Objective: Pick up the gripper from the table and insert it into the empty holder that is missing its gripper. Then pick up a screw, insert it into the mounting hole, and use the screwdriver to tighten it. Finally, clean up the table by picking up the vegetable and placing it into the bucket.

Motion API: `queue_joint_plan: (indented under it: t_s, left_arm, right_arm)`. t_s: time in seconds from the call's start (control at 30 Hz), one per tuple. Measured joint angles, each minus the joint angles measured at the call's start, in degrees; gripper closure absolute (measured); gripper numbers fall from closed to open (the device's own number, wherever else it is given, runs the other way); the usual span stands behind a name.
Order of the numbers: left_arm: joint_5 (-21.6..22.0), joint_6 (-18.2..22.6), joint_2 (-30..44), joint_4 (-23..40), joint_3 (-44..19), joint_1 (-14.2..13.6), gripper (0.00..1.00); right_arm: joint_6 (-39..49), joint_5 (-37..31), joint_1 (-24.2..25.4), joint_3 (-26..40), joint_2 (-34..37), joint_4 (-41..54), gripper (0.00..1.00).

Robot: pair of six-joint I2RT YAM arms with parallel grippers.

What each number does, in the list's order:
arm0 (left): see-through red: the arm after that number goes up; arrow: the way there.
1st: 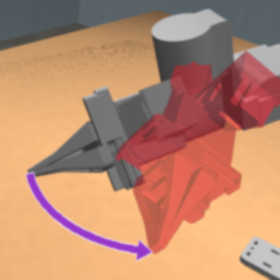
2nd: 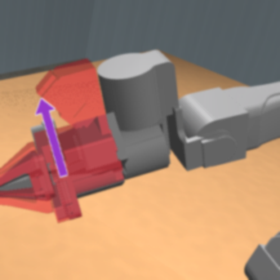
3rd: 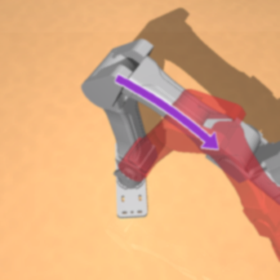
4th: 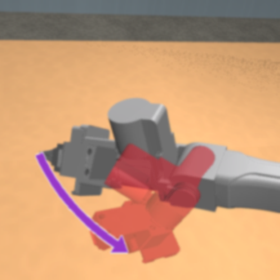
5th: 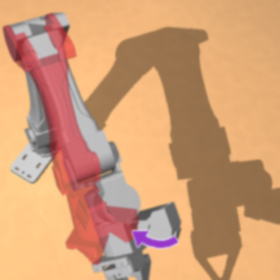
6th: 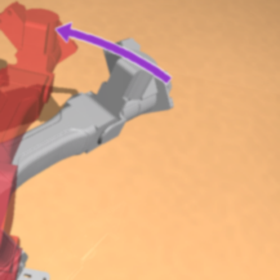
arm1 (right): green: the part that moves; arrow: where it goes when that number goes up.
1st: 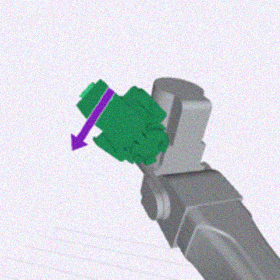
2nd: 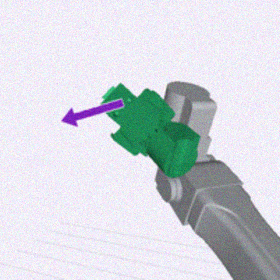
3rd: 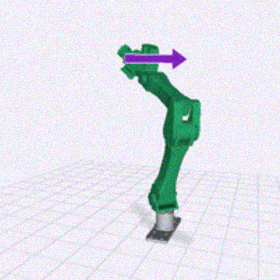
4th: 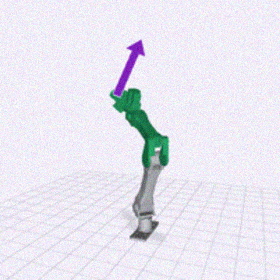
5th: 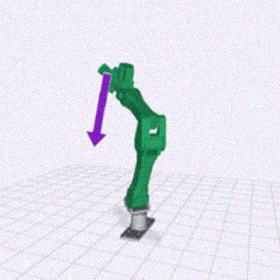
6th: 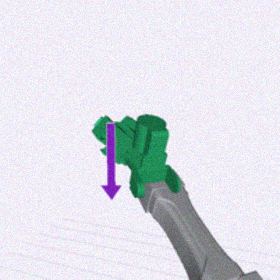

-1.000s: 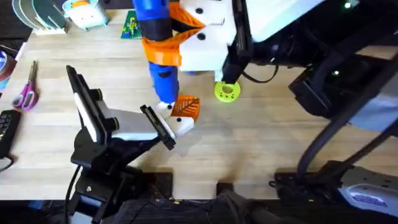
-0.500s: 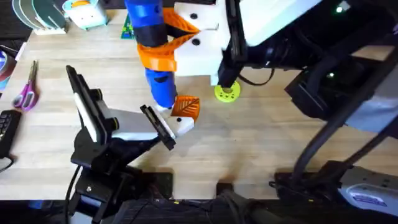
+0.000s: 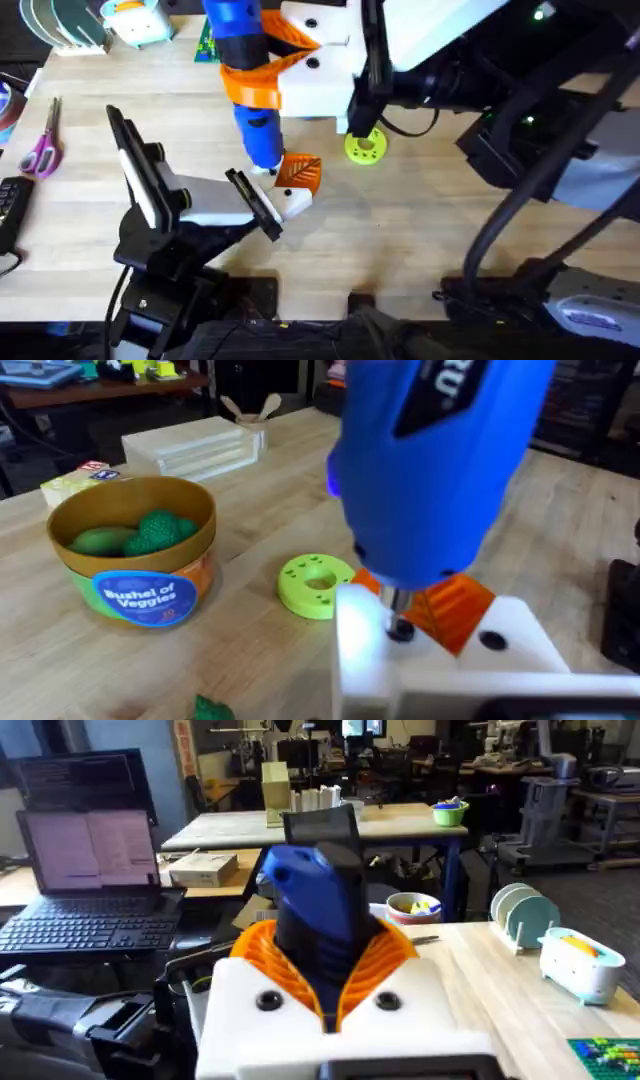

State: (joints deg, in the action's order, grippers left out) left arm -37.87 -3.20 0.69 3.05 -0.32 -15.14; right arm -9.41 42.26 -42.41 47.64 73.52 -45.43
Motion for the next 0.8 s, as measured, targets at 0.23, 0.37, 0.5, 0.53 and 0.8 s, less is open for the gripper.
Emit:
queue_joint_plan:
  t_s: [0.23,0.37,0.5,0.53,0.8]
  left_arm:
    - [0.0,0.01,0.0,0.01,0.0,0.0,0.983]
    - [0.0,0.0,-0.02,0.0,0.0,0.0,0.983]
    - [0.0,0.01,-0.02,0.02,0.0,0.0,0.983]
    - [0.0,0.0,0.0,0.01,0.0,0.0,0.983]
    - [0.0,0.02,0.0,0.0,0.0,0.0,0.983]
  right_arm:
    - [0.0,-0.02,0.0,0.0,0.0,0.01,0.977]
    - [0.0,-0.02,0.0,0.39,0.0,0.04,0.977]
    - [-0.03,-0.02,0.0,0.6,0.0,0.04,0.977]
    - [-0.02,-0.02,0.0,0.63,0.0,0.04,0.977]
    - [-0.02,0.5,0.0,1.07,0.0,0.04,0.977]
